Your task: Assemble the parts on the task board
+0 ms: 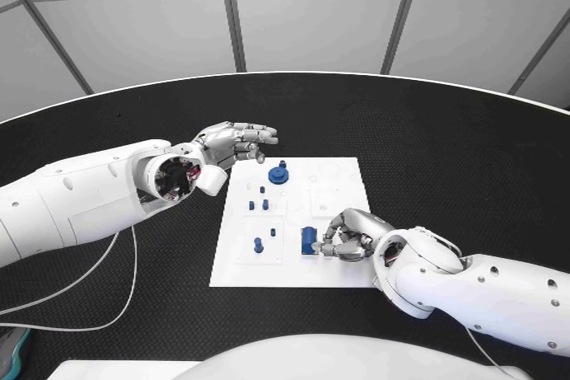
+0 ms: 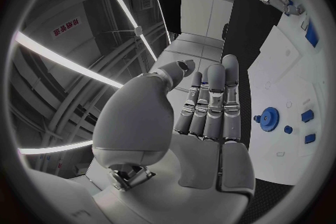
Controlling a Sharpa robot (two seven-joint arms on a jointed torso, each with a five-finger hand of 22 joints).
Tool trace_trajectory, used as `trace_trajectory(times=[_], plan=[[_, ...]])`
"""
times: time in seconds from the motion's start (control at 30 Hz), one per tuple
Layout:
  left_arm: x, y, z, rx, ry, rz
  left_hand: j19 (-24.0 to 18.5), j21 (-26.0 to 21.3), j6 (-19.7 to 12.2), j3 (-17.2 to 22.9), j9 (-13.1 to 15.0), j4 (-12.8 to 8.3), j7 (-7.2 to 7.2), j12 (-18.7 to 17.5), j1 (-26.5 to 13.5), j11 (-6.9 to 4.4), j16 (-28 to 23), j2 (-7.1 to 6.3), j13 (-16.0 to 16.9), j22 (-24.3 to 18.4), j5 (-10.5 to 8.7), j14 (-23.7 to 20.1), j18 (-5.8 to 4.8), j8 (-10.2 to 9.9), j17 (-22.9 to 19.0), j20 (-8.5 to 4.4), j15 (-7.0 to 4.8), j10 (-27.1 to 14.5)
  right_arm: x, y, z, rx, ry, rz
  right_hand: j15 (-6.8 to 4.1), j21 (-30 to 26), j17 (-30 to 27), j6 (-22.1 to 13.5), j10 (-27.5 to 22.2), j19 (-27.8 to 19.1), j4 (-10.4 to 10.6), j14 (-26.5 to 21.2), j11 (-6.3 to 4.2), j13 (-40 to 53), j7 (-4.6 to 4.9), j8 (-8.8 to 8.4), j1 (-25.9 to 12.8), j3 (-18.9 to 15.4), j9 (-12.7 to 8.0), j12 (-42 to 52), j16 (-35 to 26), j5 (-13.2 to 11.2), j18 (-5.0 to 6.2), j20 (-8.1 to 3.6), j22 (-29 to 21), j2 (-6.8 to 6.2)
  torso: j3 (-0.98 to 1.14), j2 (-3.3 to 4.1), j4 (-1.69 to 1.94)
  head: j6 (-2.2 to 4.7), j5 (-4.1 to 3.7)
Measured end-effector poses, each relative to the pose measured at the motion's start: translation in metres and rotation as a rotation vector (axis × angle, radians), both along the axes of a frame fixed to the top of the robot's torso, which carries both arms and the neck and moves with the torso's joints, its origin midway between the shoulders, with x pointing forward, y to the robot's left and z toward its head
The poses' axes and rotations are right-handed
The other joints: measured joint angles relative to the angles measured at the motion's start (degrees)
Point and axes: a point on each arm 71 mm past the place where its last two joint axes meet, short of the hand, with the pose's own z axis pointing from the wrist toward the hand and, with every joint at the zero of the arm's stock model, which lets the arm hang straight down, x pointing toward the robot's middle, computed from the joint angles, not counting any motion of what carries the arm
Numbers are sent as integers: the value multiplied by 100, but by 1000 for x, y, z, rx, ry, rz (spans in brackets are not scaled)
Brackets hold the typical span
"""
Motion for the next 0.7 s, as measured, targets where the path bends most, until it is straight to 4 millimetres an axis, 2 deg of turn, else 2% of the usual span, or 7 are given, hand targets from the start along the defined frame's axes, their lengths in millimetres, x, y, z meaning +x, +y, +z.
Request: trace_trajectory(times=[0.4, 0.7], plan=[[0, 1, 0, 1, 1, 1, 0, 0, 0, -15, 0, 15, 0, 0, 0, 0, 0, 0, 0, 1, 0, 0, 0, 0, 0, 0, 0, 0, 3, -1, -3, -13, 5, -11, 0, 23, -1, 0, 17, 0, 37, 0, -16, 2, 0, 0, 68, 86, -5, 23, 0, 62, 0, 0, 0, 15, 3, 1, -20, -26, 19], [-1, 2, 0, 3, 2, 3, 0, 0, 0, -15, 1, 15, 0, 0, 0, 0, 0, 0, 1, 1, 0, 0, 0, 0, 1, 0, 0, 0, 0, -3, -1, -12, 7, -6, 0, 23, -2, 0, -4, 0, 22, 0, -37, 2, 0, 0, 176, 134, -5, 23, 0, 83, 1, 0, 0, 56, 7, -2, -18, -42, 13]])
